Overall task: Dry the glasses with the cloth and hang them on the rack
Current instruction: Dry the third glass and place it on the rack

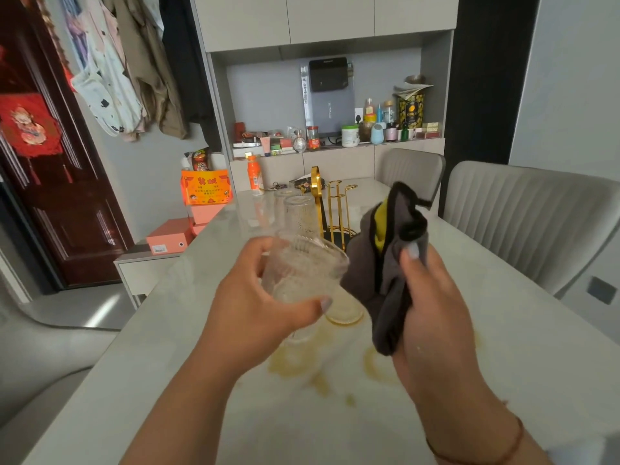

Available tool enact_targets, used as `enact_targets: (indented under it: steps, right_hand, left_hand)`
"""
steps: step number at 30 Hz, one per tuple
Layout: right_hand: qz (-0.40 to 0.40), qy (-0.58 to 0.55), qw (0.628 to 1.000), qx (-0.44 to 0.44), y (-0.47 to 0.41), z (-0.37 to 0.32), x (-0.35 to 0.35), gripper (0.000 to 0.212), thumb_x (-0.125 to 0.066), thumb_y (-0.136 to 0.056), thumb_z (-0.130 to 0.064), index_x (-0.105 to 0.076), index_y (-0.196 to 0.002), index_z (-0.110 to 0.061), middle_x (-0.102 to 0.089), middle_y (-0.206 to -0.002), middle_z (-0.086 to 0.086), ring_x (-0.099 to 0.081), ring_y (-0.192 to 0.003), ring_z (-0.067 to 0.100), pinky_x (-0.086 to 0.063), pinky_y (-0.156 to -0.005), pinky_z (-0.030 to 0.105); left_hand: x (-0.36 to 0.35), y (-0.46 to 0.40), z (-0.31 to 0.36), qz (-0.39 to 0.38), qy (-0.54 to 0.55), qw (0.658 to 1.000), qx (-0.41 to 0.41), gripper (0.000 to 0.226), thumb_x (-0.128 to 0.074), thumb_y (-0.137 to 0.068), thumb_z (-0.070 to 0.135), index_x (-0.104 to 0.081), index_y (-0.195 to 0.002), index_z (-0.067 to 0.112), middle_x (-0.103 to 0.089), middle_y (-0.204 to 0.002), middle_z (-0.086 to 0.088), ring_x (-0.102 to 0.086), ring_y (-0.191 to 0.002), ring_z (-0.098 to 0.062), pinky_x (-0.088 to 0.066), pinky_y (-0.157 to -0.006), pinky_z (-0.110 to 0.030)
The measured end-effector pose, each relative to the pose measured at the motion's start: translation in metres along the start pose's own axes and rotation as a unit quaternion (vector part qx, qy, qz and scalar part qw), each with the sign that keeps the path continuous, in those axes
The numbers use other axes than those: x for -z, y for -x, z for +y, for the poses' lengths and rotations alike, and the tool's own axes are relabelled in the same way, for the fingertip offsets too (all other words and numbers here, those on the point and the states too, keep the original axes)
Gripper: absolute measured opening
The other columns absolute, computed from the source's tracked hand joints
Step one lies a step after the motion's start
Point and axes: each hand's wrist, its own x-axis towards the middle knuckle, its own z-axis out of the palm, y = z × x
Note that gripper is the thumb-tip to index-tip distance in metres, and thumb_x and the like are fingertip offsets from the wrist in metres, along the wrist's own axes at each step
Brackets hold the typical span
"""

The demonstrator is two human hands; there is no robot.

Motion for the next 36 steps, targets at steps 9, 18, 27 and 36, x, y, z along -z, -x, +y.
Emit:
enact_targets:
  steps: [9,18,27,36]
  right_hand:
    - [-0.184,0.322,0.924,0.096,-0.01,-0.009,0.005,0.013,-0.052,-0.088,-0.038,-0.052,-0.099,-0.033,-0.062,-0.071,-0.013,-0.057,-0.065,0.001,-0.044,-0.06,0.013]
    - [-0.425,0.45,0.784,0.046,-0.033,-0.045,0.003,0.033,-0.074,-0.07,-0.048,-0.054,-0.075,-0.023,-0.047,-0.056,-0.015,-0.045,-0.051,0.002,-0.032,-0.051,0.017]
    - [-0.443,0.355,0.824,0.002,-0.03,-0.045,0.01,0.029,-0.077,-0.067,-0.033,-0.067,-0.089,-0.019,-0.066,-0.073,-0.006,-0.06,-0.064,0.005,-0.047,-0.057,0.021]
    - [-0.51,0.579,0.631,0.08,-0.027,-0.049,0.003,0.058,-0.083,-0.064,-0.045,-0.061,-0.116,-0.029,-0.057,-0.111,-0.028,-0.049,-0.111,-0.002,-0.034,-0.109,0.028]
  left_hand:
    - [0.004,0.0,-0.002,-0.088,-0.008,0.996,-0.032,0.072,-0.084,-0.046,0.042,-0.06,-0.114,0.038,-0.069,-0.105,0.017,-0.065,-0.101,-0.002,-0.049,-0.079,-0.017]
    - [0.005,-0.004,0.006,-0.153,0.045,0.986,-0.044,0.063,-0.085,-0.052,0.026,-0.067,-0.113,0.026,-0.074,-0.102,0.008,-0.07,-0.098,-0.007,-0.055,-0.081,-0.023]
    - [0.009,-0.008,0.006,-0.249,0.088,0.964,-0.016,0.059,-0.084,-0.052,0.02,-0.07,-0.109,0.021,-0.074,-0.095,0.001,-0.071,-0.086,-0.014,-0.053,-0.072,-0.023]
    - [0.002,-0.011,0.013,-0.329,0.136,0.934,0.017,0.051,-0.081,-0.052,0.021,-0.073,-0.102,0.017,-0.076,-0.096,-0.011,-0.073,-0.088,-0.029,-0.056,-0.076,-0.036]
